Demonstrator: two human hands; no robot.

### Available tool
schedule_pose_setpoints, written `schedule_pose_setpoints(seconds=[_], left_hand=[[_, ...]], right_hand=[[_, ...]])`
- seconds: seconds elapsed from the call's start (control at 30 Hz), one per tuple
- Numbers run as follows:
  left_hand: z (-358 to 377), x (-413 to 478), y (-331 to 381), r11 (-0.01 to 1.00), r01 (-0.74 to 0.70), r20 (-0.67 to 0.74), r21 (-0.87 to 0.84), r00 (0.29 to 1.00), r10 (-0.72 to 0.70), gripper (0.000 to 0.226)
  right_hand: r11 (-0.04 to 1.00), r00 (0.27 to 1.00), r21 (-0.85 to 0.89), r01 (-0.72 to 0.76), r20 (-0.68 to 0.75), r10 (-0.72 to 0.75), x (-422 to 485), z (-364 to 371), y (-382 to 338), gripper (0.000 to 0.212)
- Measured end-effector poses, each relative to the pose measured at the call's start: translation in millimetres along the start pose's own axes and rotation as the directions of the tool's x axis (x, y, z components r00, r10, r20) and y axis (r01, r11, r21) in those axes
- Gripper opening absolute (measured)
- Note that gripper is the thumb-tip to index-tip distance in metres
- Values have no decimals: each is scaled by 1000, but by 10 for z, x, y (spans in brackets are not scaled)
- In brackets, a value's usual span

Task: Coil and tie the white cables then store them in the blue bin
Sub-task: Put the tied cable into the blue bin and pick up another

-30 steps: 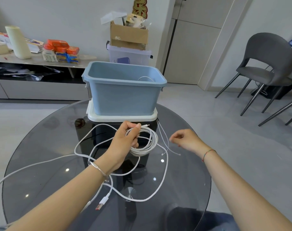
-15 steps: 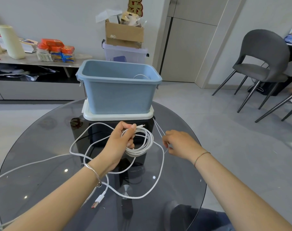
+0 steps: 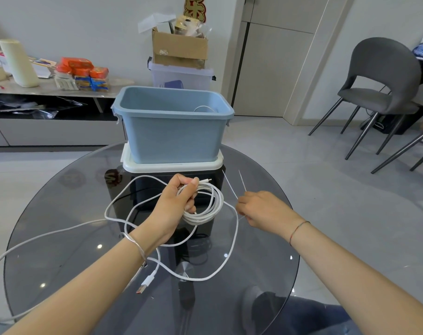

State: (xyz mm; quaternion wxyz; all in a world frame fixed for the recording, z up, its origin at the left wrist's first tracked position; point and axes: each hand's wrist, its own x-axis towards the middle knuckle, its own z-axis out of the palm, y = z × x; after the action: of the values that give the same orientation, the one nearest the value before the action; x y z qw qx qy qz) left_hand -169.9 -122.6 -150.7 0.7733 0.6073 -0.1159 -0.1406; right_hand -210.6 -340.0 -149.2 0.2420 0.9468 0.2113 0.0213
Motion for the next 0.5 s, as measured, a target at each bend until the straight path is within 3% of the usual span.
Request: schedule_pose_setpoints(seconds=[0.17,0.27,0.33,0.4,0.5], left_hand=[[32,1,-28,1000,9,13,-1,1000,-9,16],[28,-4,-41,1000,13,10,7,1000,-13,17],[30,-8,-40,1000,15,6,6,1000,-15,17],[34,-12,-43,1000,15,8,4,1000,-15,16],[40,-15,-56,1000,21,15,0,1000,-21,15]], right_hand=[[999,997,31,11,-83,-9,-110,79,24,35],[989,990,141,-33,-130,51,-155,118,64,34],[964,983,259,-60,-150,102,-209,152,97,22],[879,968,434,-197,-59,245,-286,169,150,13],[599,860,711,-367,14,510,-367,262,162,12]])
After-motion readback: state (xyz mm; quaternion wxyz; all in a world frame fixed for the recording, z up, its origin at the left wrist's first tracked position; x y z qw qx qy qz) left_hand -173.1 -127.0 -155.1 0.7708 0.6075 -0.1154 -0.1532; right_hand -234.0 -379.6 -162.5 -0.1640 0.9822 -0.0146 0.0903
